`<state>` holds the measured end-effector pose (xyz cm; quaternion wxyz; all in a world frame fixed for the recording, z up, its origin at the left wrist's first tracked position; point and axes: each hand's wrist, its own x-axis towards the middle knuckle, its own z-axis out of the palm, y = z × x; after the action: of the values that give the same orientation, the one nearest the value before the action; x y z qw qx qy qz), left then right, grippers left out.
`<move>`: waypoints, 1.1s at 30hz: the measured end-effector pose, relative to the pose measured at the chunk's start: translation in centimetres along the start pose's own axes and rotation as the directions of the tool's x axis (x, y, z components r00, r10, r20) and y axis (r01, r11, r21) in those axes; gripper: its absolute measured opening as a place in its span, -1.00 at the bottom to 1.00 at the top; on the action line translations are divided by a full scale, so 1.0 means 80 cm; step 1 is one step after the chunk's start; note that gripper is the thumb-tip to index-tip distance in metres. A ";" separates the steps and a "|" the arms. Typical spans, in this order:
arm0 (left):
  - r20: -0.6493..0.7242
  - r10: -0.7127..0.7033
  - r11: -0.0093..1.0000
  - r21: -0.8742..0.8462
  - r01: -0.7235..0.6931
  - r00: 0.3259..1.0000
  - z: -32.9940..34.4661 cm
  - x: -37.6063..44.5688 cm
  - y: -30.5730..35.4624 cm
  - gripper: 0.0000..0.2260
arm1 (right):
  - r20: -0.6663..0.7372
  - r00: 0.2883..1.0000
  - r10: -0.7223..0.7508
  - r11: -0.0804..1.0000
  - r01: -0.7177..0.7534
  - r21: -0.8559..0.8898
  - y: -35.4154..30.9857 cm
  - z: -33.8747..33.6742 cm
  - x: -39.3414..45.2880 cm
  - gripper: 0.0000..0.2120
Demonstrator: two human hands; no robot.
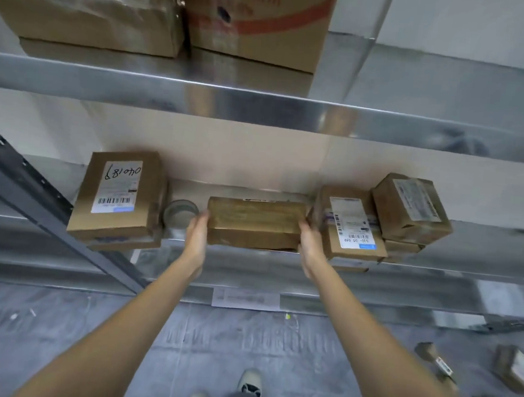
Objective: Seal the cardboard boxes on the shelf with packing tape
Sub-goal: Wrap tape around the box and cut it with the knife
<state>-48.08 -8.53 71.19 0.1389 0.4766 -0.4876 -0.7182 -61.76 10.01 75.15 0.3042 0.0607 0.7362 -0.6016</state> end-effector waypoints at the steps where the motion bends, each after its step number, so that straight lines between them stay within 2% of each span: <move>1: -0.013 0.026 0.998 0.060 -0.025 1.000 0.009 -0.036 0.028 -0.33 | -0.002 1.000 -0.017 1.000 0.017 -0.022 0.001 0.001 -0.001 -0.47; 2: -0.026 0.043 0.991 0.124 -0.039 0.999 0.014 -0.049 0.039 -0.46 | -0.009 0.999 -0.031 0.999 0.030 -0.039 0.003 0.001 0.000 -0.48; 4: -0.018 0.099 0.965 0.245 -0.092 0.995 0.015 -0.049 0.038 -0.57 | -0.018 0.998 -0.057 0.996 0.056 -0.070 0.006 0.001 -0.002 -0.47; 6: -0.001 0.157 0.940 0.306 -0.150 0.988 0.012 -0.044 0.032 -0.58 | -0.018 0.998 -0.062 0.993 0.060 -0.099 0.009 0.003 -0.005 -0.46; 9: 0.043 0.149 0.934 0.322 -0.155 0.988 0.006 -0.042 0.030 -0.58 | -0.021 0.999 -0.046 0.995 0.044 -0.090 0.006 0.005 -0.004 -0.48; 12: 0.055 0.124 0.967 0.218 -0.133 0.991 0.002 -0.034 0.040 -0.61 | -0.022 0.999 -0.034 0.999 0.034 -0.006 -0.008 0.006 -0.002 -0.53; 16: 0.043 0.022 0.995 -0.097 -0.017 0.999 -0.016 -0.026 0.058 -0.69 | -0.054 0.999 -0.004 0.993 0.010 0.118 -0.020 0.007 -0.006 -0.62; 18: 0.055 0.009 0.990 -0.139 -0.002 0.998 -0.021 -0.027 0.063 -0.75 | -0.062 0.998 -0.010 0.985 0.021 0.173 -0.018 0.009 -0.012 -0.59; 19: 0.055 0.014 0.993 -0.117 -0.008 0.998 -0.024 -0.026 0.062 -0.74 | -0.076 0.997 -0.029 0.986 0.041 0.161 -0.015 0.009 -0.015 -0.60; 21: 0.069 0.039 0.999 0.005 -0.039 0.997 -0.025 -0.021 0.055 -0.56 | -0.101 0.993 -0.068 0.989 0.081 0.125 -0.007 0.010 -0.021 -0.70; 22: 0.074 0.068 0.995 0.062 -0.073 0.995 -0.024 -0.016 0.050 -0.54 | -0.102 0.992 -0.080 0.988 0.092 0.122 -0.003 0.011 -0.023 -0.72; 25: 0.078 0.130 0.976 0.166 -0.141 0.988 -0.018 -0.017 0.045 -0.56 | -0.089 0.991 -0.096 0.992 0.103 0.077 -0.003 0.017 -0.023 -0.62; 33: 0.056 0.168 0.964 0.197 -0.176 0.984 -0.012 -0.012 0.048 -0.60 | -0.094 0.992 -0.082 0.995 0.087 0.049 -0.006 0.018 -0.021 -0.59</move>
<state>-47.83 -10.32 74.87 0.1421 0.4300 -0.6000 -0.6595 -60.12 9.04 76.30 0.2426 0.0649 0.7349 -0.6300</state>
